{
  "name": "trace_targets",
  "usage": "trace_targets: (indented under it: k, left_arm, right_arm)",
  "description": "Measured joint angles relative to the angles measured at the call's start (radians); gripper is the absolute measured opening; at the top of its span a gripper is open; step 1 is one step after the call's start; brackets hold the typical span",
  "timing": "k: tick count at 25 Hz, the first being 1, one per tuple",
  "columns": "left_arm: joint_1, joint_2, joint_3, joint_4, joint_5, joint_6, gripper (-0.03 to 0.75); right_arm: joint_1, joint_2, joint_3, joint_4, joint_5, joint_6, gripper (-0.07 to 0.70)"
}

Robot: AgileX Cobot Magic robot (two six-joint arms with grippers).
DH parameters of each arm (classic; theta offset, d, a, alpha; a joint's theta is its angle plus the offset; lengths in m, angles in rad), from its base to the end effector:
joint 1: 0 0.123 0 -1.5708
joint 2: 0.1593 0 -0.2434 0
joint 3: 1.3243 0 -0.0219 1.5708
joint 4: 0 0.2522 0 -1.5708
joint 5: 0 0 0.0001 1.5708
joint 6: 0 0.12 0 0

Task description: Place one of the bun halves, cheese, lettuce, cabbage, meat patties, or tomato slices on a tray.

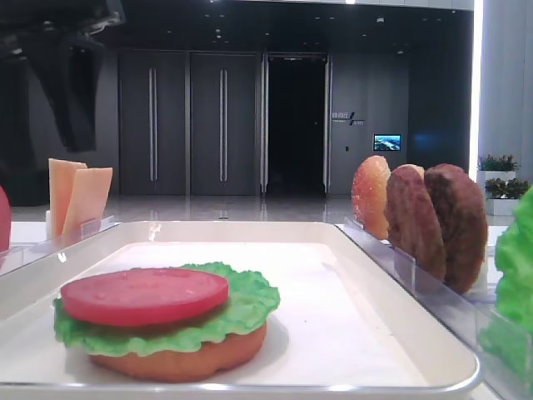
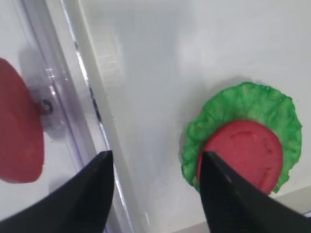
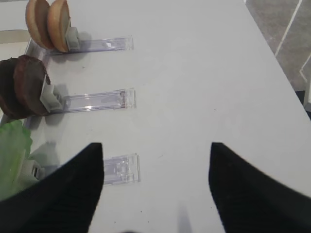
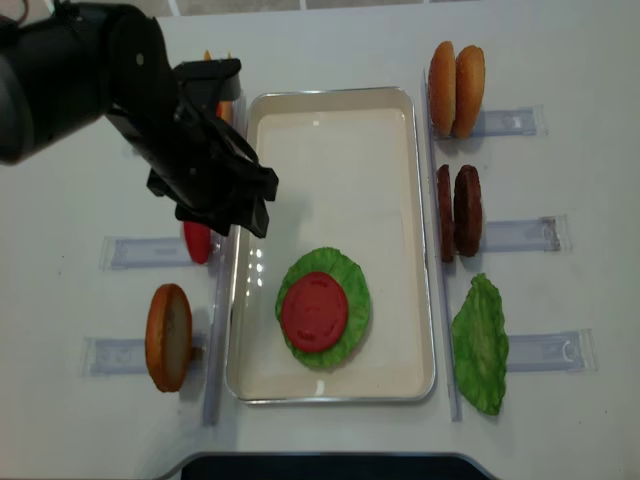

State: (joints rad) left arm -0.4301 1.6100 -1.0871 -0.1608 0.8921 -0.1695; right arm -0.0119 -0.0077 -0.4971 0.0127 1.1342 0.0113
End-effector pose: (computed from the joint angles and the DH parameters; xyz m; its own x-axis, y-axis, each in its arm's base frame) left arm 0.2802 -0.1450 0.1596 -0.9669 0.1514 -0.2054 0.1898 0.9647 -0.1824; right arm 0.0592 0.0007 0.2567 -0.5159 0.0228 -0.8564 0.0106 0.9997 0.0202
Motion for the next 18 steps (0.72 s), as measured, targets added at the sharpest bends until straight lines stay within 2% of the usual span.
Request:
trace_targets:
  k: [5, 18]
  left_arm:
    - [0.075, -0.044, -0.009, 0.036, 0.016, -0.003, 0.433]
    - [0.257, -0.083, -0.009, 0.167, 0.143, -0.023, 0.433]
  right_arm:
    - [0.000, 0.000, 0.000, 0.000, 0.000, 0.000, 0.471]
    - [0.000, 0.000, 0.000, 0.000, 0.000, 0.000, 0.471]
